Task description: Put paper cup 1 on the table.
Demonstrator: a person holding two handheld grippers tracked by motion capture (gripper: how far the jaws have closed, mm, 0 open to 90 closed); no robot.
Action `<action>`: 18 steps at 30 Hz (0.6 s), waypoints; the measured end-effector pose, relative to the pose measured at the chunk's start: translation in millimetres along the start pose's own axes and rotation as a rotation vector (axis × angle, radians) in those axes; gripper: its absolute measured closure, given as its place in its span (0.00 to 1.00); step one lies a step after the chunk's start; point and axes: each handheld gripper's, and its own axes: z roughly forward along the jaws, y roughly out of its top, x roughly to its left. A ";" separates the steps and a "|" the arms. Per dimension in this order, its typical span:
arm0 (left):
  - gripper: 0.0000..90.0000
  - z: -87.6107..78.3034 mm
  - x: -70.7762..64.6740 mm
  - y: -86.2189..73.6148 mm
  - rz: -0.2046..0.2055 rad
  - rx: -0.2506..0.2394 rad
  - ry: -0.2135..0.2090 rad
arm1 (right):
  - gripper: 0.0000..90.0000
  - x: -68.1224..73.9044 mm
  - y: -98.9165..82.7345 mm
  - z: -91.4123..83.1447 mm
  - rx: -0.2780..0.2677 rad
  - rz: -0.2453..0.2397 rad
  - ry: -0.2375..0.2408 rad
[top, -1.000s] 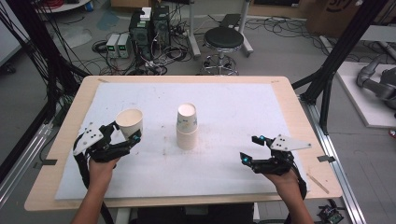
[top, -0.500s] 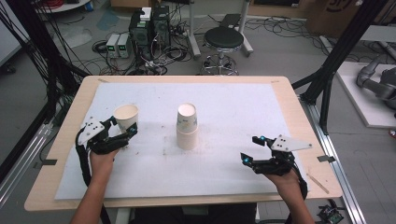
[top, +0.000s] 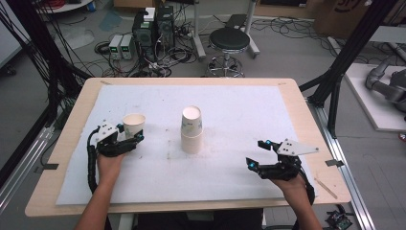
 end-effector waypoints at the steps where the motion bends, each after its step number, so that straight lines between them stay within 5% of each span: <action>1: 0.36 0.9 -0.3 -0.8 0.005 0.009 0.003 | 0.24 0.1 0.0 0.0 0.000 0.000 0.001; 18: 0.35 -5.2 -6.2 -7.5 0.053 0.119 0.034 | 0.23 1.3 1.0 -0.7 0.003 -0.005 0.014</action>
